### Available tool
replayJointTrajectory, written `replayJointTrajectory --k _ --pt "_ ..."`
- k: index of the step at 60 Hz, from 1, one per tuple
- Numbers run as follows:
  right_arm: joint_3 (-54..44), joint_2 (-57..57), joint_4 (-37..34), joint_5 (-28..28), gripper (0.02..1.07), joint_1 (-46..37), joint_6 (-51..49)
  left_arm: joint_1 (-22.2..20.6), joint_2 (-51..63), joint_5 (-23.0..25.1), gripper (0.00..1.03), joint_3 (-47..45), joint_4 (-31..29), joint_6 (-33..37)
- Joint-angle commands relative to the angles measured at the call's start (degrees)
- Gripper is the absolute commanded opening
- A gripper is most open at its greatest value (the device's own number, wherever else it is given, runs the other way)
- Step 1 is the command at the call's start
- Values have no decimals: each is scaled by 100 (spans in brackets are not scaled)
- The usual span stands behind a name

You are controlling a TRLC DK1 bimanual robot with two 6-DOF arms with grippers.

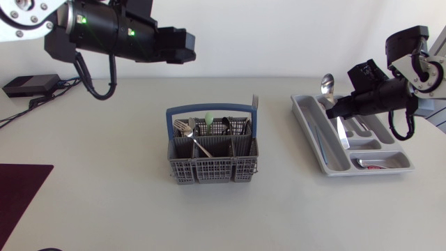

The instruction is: Sort the cutlery from the basket into the organizer compartments.

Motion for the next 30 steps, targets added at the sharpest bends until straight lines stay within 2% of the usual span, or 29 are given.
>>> replayJointTrajectory --k 1,30 --pt "438 472 62 -59 8 -256 -80 110 -270 -68 52 -414 24 264" --pt "1915 2248 26 -6 8 -661 96 347 -1263 -253 52 -2022 402 958"
